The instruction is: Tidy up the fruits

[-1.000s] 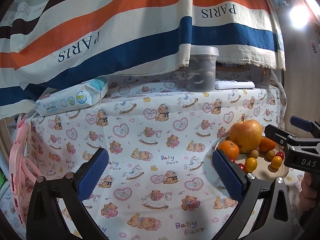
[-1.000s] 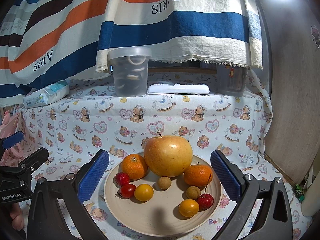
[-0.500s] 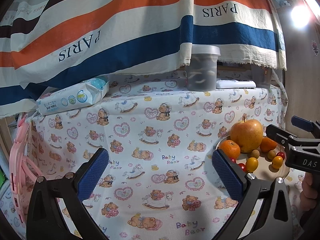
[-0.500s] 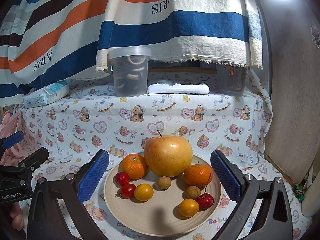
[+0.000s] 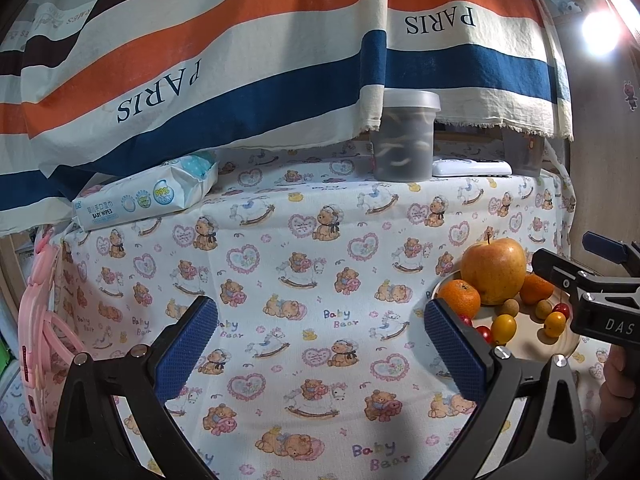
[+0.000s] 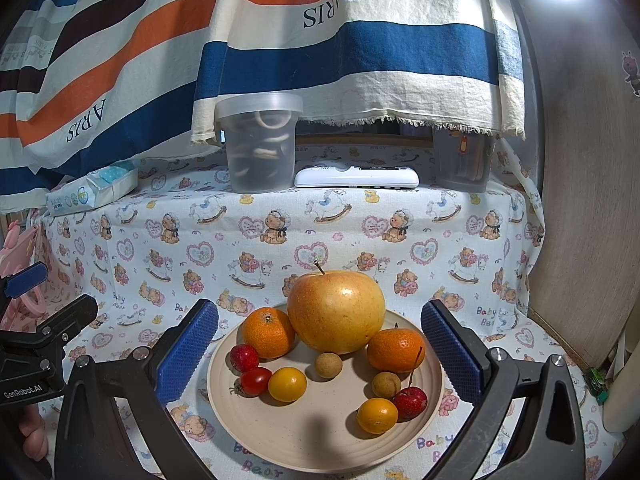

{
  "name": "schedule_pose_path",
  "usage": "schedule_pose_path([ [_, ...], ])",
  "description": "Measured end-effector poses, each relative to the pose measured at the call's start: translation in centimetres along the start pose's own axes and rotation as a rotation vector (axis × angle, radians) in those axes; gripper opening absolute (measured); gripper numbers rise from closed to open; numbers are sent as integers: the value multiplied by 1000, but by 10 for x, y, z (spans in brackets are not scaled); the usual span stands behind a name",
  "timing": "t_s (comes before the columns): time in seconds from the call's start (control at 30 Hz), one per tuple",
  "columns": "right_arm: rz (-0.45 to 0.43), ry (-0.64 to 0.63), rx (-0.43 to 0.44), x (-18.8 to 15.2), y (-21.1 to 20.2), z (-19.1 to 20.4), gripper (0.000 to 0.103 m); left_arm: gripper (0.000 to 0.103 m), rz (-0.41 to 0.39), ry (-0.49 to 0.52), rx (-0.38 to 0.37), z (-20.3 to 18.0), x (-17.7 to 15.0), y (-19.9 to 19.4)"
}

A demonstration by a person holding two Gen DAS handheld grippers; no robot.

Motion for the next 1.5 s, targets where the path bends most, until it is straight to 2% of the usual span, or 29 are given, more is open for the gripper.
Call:
schedule_pose_path([
  [1.5, 3, -2, 1, 0, 1, 0, 102, 103, 14, 3, -3, 0, -2, 3],
])
Point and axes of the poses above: each gripper's, at about its wrist camera, not at the fingertips, and y roughly the way its jaws point, z to its left, x to its top, the point moved 6 cm from there along y, roughly the way its jaws point, and after that the axes turned 11 degrees about -x, right-handed, at the moved point
